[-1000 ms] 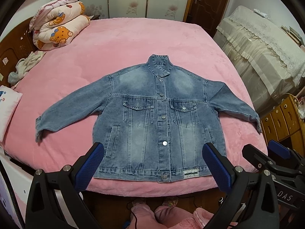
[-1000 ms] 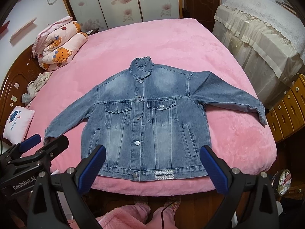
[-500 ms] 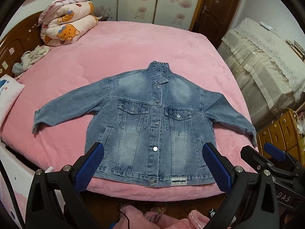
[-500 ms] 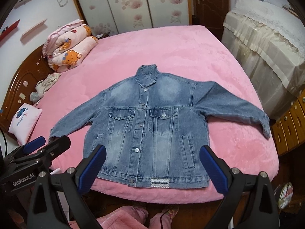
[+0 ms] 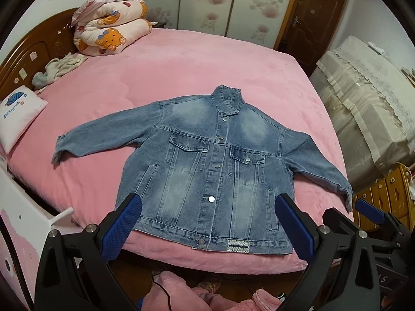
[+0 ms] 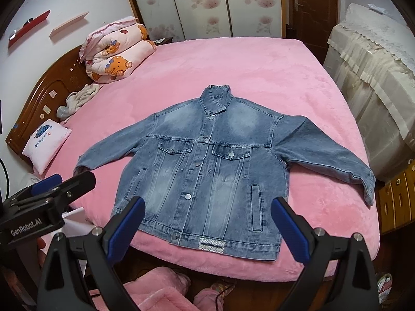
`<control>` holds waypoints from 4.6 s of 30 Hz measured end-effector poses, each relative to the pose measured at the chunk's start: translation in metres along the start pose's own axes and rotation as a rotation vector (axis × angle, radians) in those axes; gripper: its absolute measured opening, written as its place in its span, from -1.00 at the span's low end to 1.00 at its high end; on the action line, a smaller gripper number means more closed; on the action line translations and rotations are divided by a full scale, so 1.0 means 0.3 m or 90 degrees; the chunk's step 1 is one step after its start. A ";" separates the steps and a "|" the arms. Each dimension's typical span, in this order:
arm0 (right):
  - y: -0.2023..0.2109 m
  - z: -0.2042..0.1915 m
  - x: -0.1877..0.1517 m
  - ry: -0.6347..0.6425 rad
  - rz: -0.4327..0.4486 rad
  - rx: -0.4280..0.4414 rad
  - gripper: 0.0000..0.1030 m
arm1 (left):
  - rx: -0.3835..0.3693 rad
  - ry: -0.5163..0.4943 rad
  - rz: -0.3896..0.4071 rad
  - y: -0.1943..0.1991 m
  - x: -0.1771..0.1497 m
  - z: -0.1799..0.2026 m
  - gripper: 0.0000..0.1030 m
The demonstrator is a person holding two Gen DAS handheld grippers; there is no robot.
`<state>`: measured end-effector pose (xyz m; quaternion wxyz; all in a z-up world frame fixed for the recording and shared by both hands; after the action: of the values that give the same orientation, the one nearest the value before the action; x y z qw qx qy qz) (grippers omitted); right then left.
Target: Fold large clothes
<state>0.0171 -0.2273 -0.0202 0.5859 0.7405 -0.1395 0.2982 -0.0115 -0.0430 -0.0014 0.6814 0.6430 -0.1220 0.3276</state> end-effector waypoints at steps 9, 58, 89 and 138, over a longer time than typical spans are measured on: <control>-0.083 -0.045 0.024 0.002 -0.033 0.000 0.90 | 0.050 0.017 -0.021 -0.040 0.028 -0.103 0.97; -0.990 -1.018 -0.097 0.107 -0.461 -0.056 0.82 | -0.020 0.902 -0.074 -1.071 -0.112 -2.058 -0.64; -1.006 -0.022 0.097 -0.162 -0.139 0.031 0.82 | -0.169 0.063 0.004 -1.101 0.593 -0.200 -0.51; -1.238 0.016 0.467 0.049 0.021 -0.139 -0.86 | 0.069 0.116 -0.237 -1.272 0.181 -0.973 -0.34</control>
<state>0.3347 -0.1098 -0.2275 0.6630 0.6580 -0.1606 0.3189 0.1854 0.2676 -0.3151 0.7027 0.6579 0.0788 0.2591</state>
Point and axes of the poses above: each gripper's, at about its wrist camera, not at the fingertips, and y roughly against the way its jaws point, z to its right, x to its top, the point moved 3 cm from there along -y, roughly the way its jaws point, and after that the axes turned 3 degrees about z, right-handed, at the moved point
